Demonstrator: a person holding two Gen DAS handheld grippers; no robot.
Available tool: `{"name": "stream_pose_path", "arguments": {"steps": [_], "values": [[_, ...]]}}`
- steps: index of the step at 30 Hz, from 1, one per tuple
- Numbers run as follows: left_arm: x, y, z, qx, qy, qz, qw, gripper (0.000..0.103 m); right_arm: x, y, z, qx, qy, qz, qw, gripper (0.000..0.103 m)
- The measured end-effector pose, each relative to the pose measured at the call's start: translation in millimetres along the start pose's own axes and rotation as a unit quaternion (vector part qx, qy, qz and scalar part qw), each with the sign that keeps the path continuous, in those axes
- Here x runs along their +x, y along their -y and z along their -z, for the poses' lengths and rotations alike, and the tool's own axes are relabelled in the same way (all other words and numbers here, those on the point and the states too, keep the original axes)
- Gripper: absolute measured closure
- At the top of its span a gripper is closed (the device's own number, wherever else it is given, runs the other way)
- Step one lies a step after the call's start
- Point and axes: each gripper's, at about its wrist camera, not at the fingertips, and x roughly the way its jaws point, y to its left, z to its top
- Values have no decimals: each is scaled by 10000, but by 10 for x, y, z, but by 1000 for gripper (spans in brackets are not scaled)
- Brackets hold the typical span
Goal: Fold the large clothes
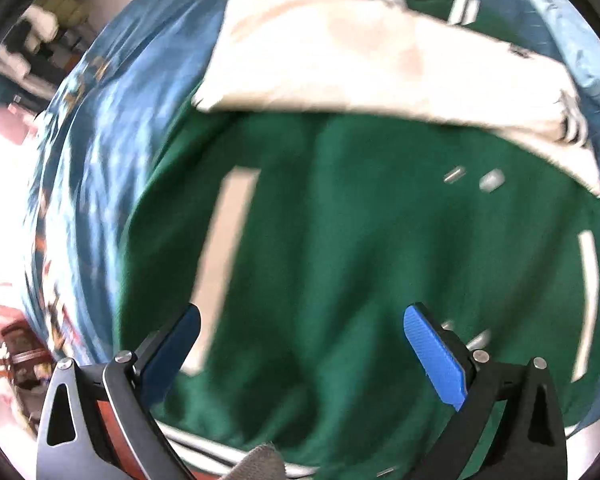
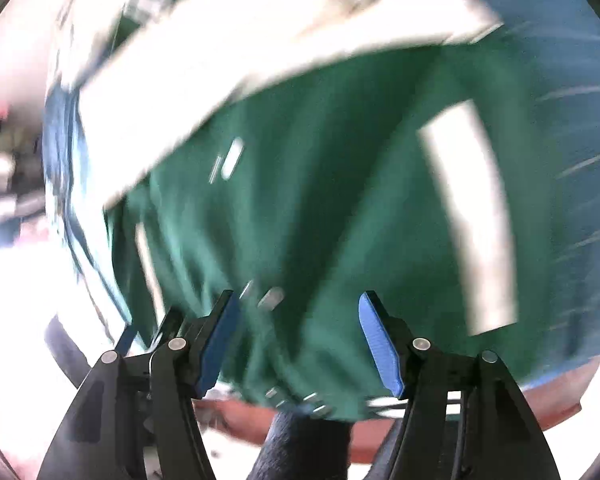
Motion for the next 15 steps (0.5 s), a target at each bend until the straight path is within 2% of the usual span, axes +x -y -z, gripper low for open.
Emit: {"name": "stream_pose_path", "arguments": {"steps": [2,3,4,5,6,8,9,12,13,15], "values": [[9,279,-155,100,175,-48,9998,0,-276,344,-382,96,362,323,9988,38],[62,471,-242,164,274,-118,9994,0,-435,604,-466,97,424,418,9982,38],[117,564,-300,243,338,-206,9989,0,-489,815,-708,76,527,535,9971,38],[208,685,-352,373,403,-430,9976,0,-486,993,-730,40,529,560,9970,39],[348,845,-392,525,420,-750,9949,0,-454,1168,-970,-19,535,642,9965,40],[622,984,-422,690,236,-1090,9914,0,-12,1012,-1177,-222,446,646,9967,41],[698,993,-420,650,203,-1173,9908,0,85,1073,-1323,-329,390,590,9970,42],[695,970,-380,379,289,-1245,9911,0,590,1126,-1679,-787,-94,321,9963,43],[692,963,-364,331,320,-1277,9907,0,757,1139,-1703,-896,-281,146,9955,47],[693,974,-349,291,359,-1353,9897,0,936,1107,-1682,-1116,-459,136,9926,73]]}}
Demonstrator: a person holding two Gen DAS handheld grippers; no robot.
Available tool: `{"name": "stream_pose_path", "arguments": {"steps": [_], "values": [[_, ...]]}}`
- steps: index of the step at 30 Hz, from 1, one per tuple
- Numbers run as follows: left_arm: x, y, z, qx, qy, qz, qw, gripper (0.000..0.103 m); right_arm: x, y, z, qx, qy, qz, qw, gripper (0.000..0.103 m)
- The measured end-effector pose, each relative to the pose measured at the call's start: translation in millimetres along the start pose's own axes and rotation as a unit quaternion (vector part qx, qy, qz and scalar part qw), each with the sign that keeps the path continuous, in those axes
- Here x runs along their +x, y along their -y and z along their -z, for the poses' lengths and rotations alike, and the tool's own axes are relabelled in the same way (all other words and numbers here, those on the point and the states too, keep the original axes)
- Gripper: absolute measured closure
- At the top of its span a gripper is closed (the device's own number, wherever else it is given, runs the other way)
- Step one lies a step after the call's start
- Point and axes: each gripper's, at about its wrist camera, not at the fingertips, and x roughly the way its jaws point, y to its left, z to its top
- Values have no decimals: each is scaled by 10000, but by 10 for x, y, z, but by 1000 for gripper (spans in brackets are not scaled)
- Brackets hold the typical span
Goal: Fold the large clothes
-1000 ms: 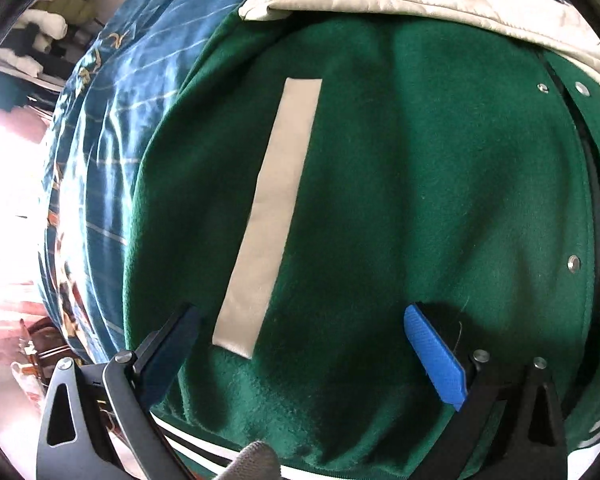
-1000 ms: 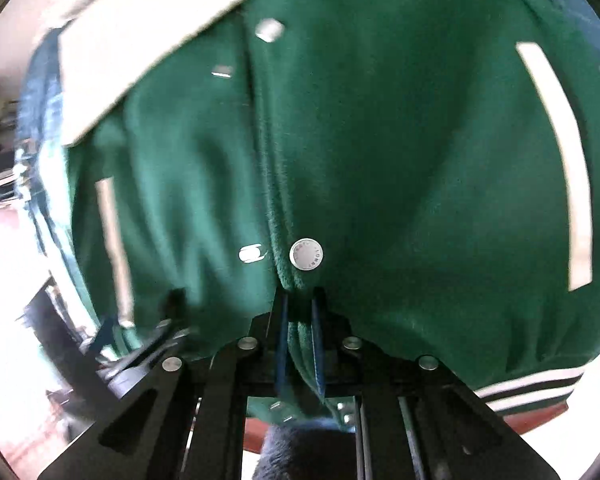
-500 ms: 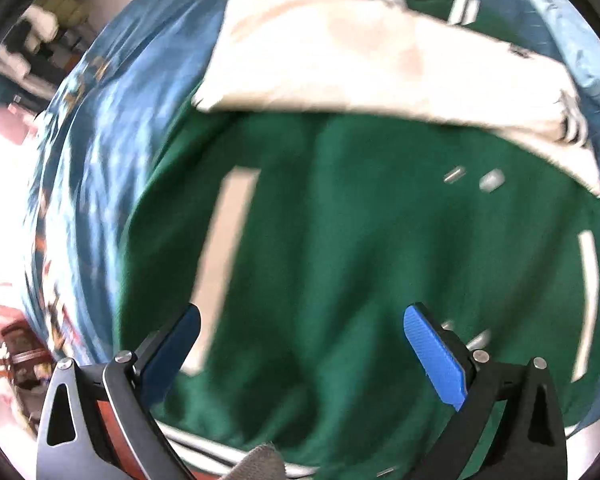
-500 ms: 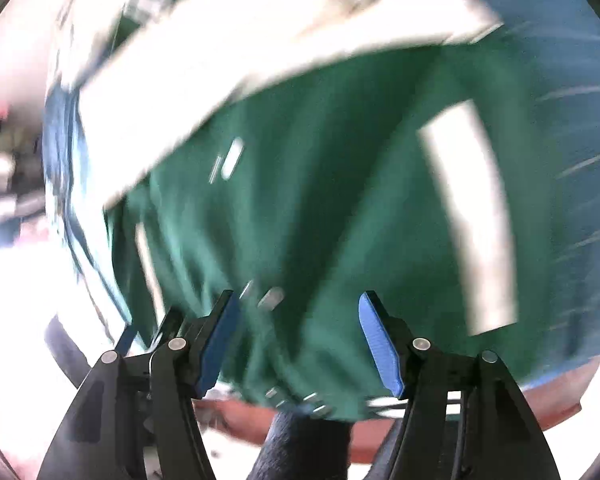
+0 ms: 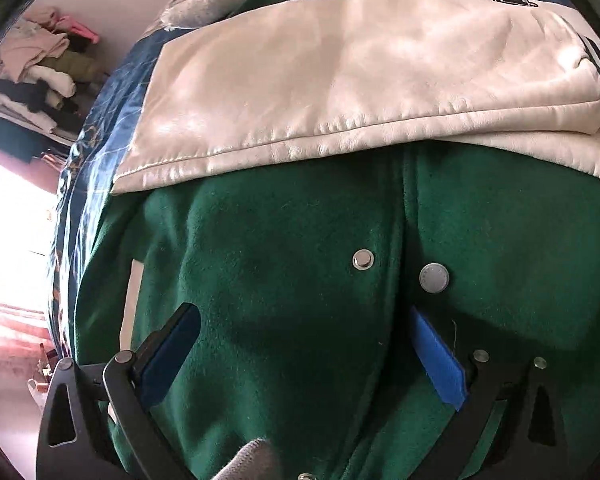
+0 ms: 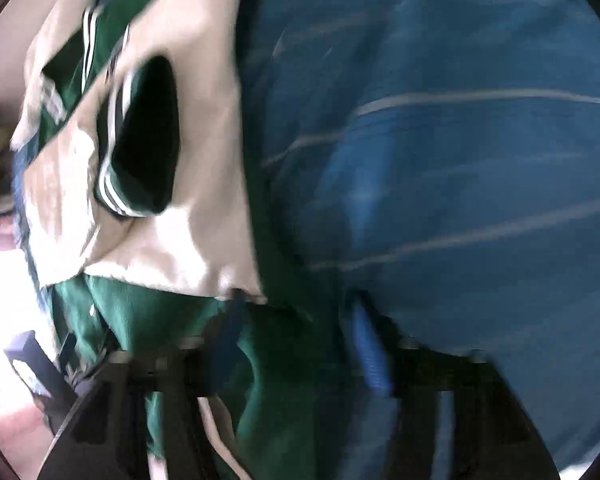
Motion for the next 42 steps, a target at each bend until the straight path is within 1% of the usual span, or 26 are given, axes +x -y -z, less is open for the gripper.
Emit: {"name": "stream_pose_path", "arguments": {"steps": [2,3,6,7,9,13,14,16,18,20,22,23,24,26,27,29,30,31,32,33,35,36,37,39,40,42], "values": [[11,9,0,-36,-6,-89,10000,0,-109,-51,31,-375,223,309,9986,82],[-11,35,-12,-59,-21,-119,9999,0,-220,-60,50,-458,457,470,9968,85],[-7,56,-32,-270,-105,-124,9995,0,-340,68,39,-294,798,466,9953,87],[-1,43,-30,-323,-120,-112,9993,0,-329,194,19,-187,794,495,9954,87],[9,13,-25,-431,-154,-70,9989,0,-279,396,-38,100,645,244,9976,88],[32,-24,-35,-592,-212,-2,9980,0,-344,447,-160,191,369,94,9991,87],[43,-53,-32,-636,-214,22,9977,0,-375,464,-178,213,241,-61,9995,84],[60,-110,-21,-706,-186,79,9973,0,-470,503,-187,193,200,-77,9996,80],[64,-130,-2,-819,-159,142,9964,0,-518,505,-166,43,202,-195,9996,62],[78,-161,16,-949,-144,205,9952,0,-482,485,-158,-236,135,-259,9993,57],[89,-177,35,-1031,-104,273,9942,0,-292,361,-125,-425,122,-81,9990,58],[93,-189,46,-1046,-69,318,9940,0,-220,373,-126,-428,239,243,9985,70],[89,-197,53,-1042,-45,363,9939,0,-190,361,-114,-370,288,315,9984,77],[79,-238,54,-1015,-63,488,9936,0,-222,315,-112,-227,343,618,9972,77],[60,-266,52,-990,-133,528,9936,0,-277,207,-91,-310,360,1022,9936,77],[-37,-386,61,-996,-208,474,9937,0,-337,-1,-25,-433,327,1453,9879,76],[-122,-514,67,-1035,-160,413,9936,0,-392,-59,12,-439,265,1366,9893,73],[-181,-628,68,-1058,-97,311,9939,0,-448,-110,49,-416,215,1232,9913,73],[-243,-789,57,-1060,6,125,9943,0,-495,-175,85,-406,200,1163,9922,70],[-261,-907,36,-1021,73,-39,9947,0,-534,-266,120,-423,238,1140,9923,63],[-183,-1121,-60,-826,179,-424,9955,0,-618,-390,161,-462,357,1148,9917,60],[-101,-1233,-138,-735,218,-493,9958,0,-670,-520,178,-481,471,1207,9904,60],[-50,-1305,-195,-702,216,-358,9967,0,-704,-637,186,-513,571,1225,9895,59],[-7,-1469,-323,-702,150,340,9968,0,-746,-892,198,-606,709,1049,9901,58],[-18,-1560,-377,-737,109,760,9943,0,-779,-957,185,-603,746,973,9906,58],[-126,-1661,-402,-791,-27,1745,9815,0,-798,-1181,200,-641,775,663,9927,55]]}}
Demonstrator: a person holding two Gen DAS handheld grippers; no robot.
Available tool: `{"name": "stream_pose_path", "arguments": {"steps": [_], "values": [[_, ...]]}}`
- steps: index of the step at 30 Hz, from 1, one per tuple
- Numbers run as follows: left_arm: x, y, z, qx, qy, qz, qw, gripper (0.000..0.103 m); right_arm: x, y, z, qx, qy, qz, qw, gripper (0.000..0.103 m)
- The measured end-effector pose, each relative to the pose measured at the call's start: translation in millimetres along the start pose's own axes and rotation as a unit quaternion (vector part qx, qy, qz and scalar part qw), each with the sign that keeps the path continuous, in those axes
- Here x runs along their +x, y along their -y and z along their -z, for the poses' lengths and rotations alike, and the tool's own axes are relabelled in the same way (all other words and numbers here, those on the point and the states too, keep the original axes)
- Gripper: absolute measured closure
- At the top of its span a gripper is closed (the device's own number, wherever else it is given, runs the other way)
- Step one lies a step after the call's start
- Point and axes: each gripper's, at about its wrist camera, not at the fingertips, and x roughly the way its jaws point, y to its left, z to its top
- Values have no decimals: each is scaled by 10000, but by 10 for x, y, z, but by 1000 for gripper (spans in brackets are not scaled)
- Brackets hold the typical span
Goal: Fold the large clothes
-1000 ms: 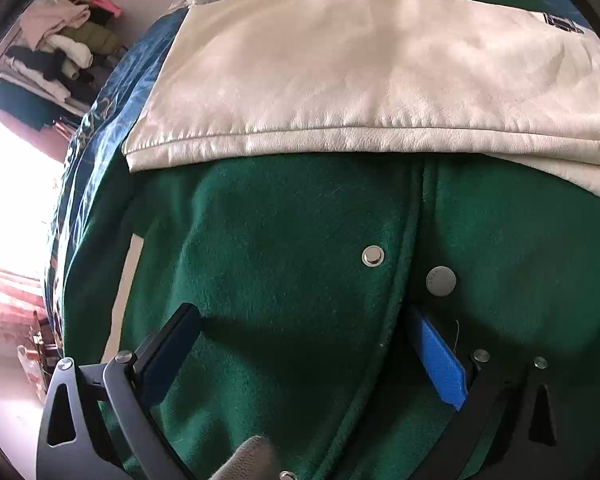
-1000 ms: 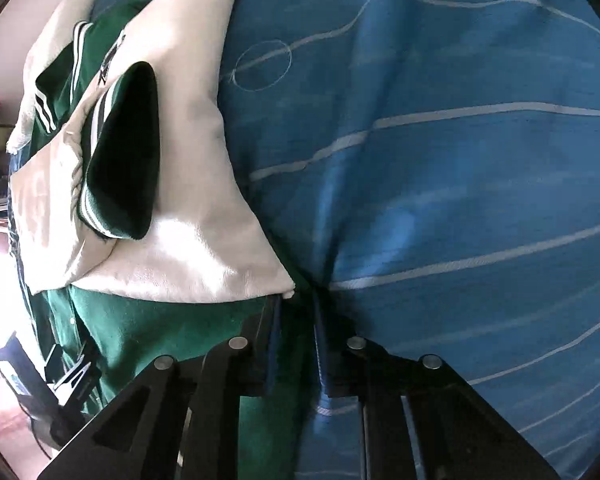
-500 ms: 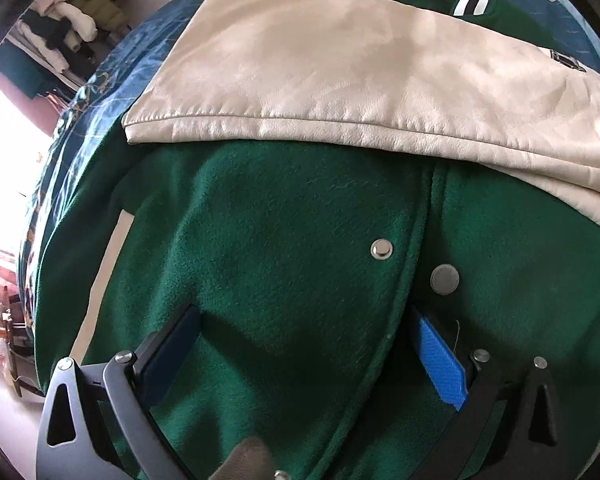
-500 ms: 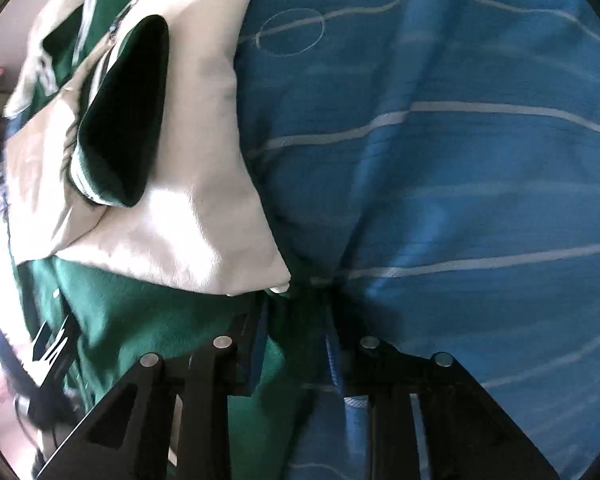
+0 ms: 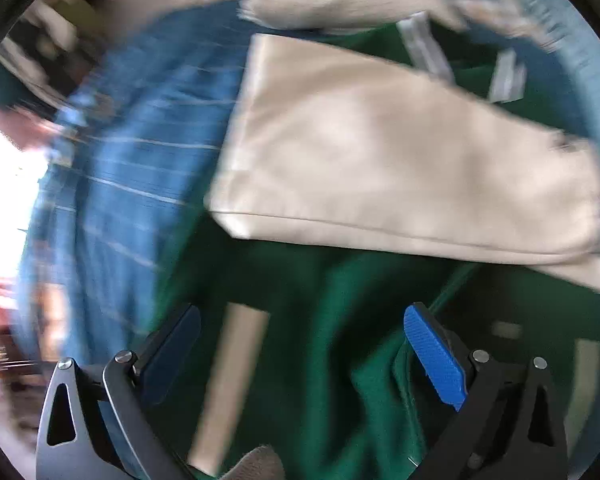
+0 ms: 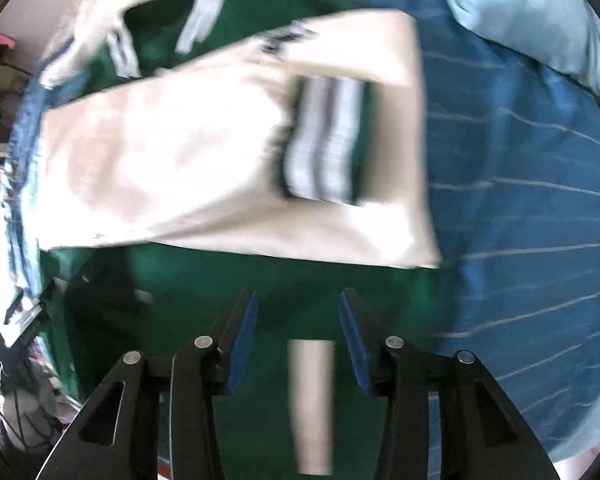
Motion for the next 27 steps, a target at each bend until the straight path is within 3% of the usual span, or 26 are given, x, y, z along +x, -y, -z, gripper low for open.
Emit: {"name": "stream_pose_path", "arguments": {"steps": [2,4,6,9,10,11,13,14,15,18,20,23,27], "values": [[-182,-62,40,-142,-203,753,9969,0,32,-344,6,-24,-37,-470,9989,51],[-305,-134,103,-328,-273,776,9961,0,112,-712,0,-73,-113,-915,9957,48],[-311,-298,144,-551,-288,436,9971,0,268,-1140,111,-64,-201,-1342,9907,48],[-4,-597,107,-619,-265,-680,9954,0,701,-1709,85,-43,-466,-1821,9822,48],[124,-656,90,-600,-290,-965,9931,0,865,-1912,97,-172,-602,-1810,9815,48],[296,-731,59,-563,-311,-1352,9887,0,1002,-2055,101,-343,-720,-1656,9830,48],[562,-821,6,-413,-356,-1861,9810,0,1326,-2249,228,-829,-933,-747,9894,50],[708,-855,-34,-254,-344,-2185,9749,0,1430,-2248,287,-933,-1021,-273,9900,63],[793,-879,-56,-139,-329,-2388,9704,0,1425,-2204,365,-963,-903,-177,9911,68],[913,-902,-109,130,-107,-2704,9626,0,1354,-2195,475,-1159,-941,165,9887,69],[904,-958,-119,43,-11,-2680,9634,0,1363,-2242,509,-1287,-976,291,9864,69],[838,-1203,-129,-720,4,-2383,9685,0,1421,-2353,498,-1466,-1121,516,9815,69],[830,-1383,-86,-1459,-59,-2004,9688,0,1438,-2469,510,-1672,-1230,682,9758,69]]}}
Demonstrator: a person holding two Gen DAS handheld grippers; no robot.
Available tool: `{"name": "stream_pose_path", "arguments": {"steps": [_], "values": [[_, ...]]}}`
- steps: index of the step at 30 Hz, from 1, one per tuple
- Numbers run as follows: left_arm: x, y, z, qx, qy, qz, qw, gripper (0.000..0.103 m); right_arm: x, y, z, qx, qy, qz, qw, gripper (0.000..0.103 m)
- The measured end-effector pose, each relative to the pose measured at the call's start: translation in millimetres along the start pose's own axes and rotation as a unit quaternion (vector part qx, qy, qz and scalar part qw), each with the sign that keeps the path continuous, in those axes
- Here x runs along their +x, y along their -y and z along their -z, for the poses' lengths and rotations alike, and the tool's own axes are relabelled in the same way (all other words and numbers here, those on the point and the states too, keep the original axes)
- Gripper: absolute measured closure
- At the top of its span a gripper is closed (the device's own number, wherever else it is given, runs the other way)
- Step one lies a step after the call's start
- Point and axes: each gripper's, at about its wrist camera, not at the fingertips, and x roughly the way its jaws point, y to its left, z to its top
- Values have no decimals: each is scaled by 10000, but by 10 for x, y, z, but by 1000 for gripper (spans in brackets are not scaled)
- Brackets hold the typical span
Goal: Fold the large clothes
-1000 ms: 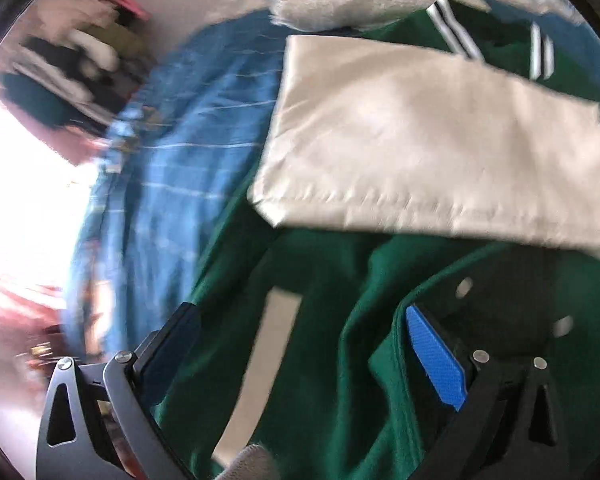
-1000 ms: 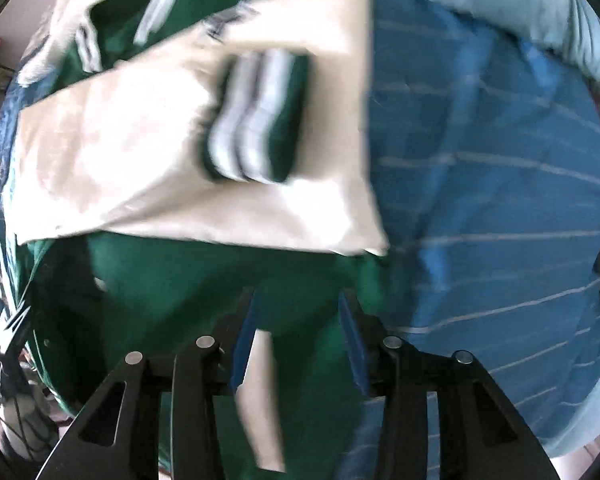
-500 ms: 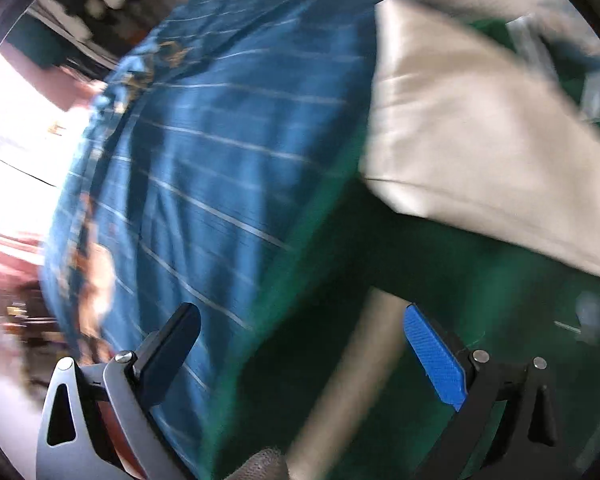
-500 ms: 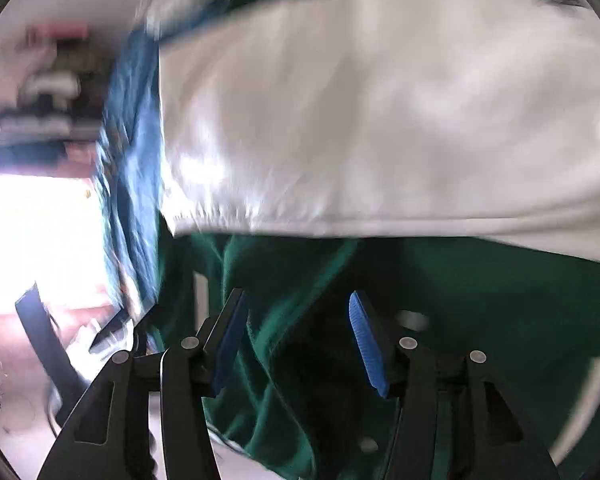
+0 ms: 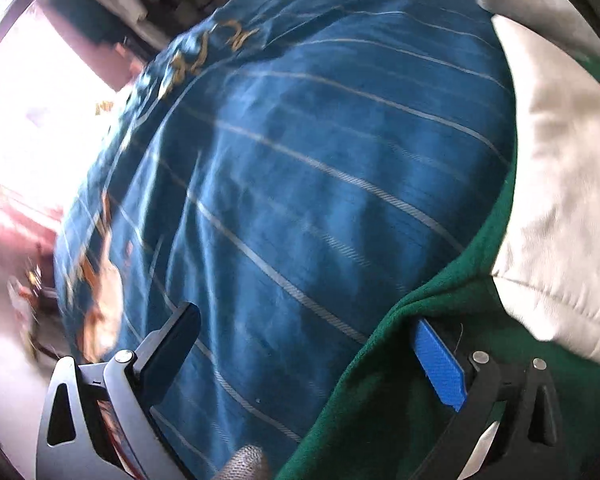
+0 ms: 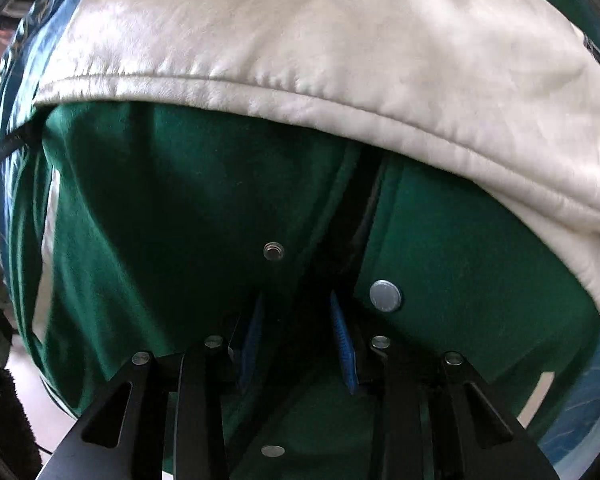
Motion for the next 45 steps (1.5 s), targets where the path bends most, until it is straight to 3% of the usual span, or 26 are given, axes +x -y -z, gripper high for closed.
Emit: {"name": "stream_pose_path", "arguments": {"steps": [2,5,7,10,12,14,17,20,21,22,23,26,29,31,33,34,38,42,45], "values": [[30,55,0,20,-20,-47,10000,0,-20,-62,-27,14,-27,-113,9999,66],[-181,158,43,432,218,-338,9983,0,-92,104,30,445,62,-797,9958,66],[-459,146,120,622,500,-341,9962,0,-348,382,202,850,427,-1179,9885,57],[-940,95,297,768,875,-65,9932,0,-745,913,429,1550,1154,-1165,9742,48],[-1172,125,474,880,1034,-117,9907,0,-924,1351,543,2093,1537,-992,9606,36],[-1314,238,706,1100,1126,-172,9874,0,-1023,1918,578,2769,1799,-821,9403,32],[-1277,482,1005,1335,969,-199,9861,0,-917,2535,430,3170,1788,-905,9270,32],[-1116,722,1263,1410,758,-273,9867,0,-645,2720,186,3081,1557,-1305,9294,32],[-1051,795,1331,1441,697,-328,9866,0,-581,2707,112,2946,1547,-1377,9329,41],[-939,913,1422,1513,574,-415,9859,0,-530,2644,90,2820,1568,-1321,9373,62],[-866,978,1491,1558,489,-494,9853,0,-541,2625,40,2715,1526,-919,9458,94],[-795,1029,1590,1352,713,-635,9862,0,-632,2676,-7,2813,1675,-304,9444,103],[-838,1023,1536,1365,546,-660,9869,0,-613,2751,52,2619,1345,-915,9513,103],[-951,976,1490,1298,359,-662,9887,0,-722,2743,255,2401,1224,-1066,9571,93],[-1166,935,1526,1136,411,-736,9899,0,-837,2731,509,2237,1237,-1174,9596,57],[-1310,940,1554,1147,468,-845,9887,0,-882,2753,692,2186,1215,-1259,9600,51],[-1868,1119,1838,1296,645,-1229,9818,0,-868,2944,1357,1968,901,-937,9718,45],[-2306,1569,2323,1665,663,-1586,9709,0,-654,3103,1845,1663,569,-451,9834,21],[-2583,2084,2813,2097,610,-1508,9641,0,-517,3274,2125,1430,433,8,9888,14]]}}
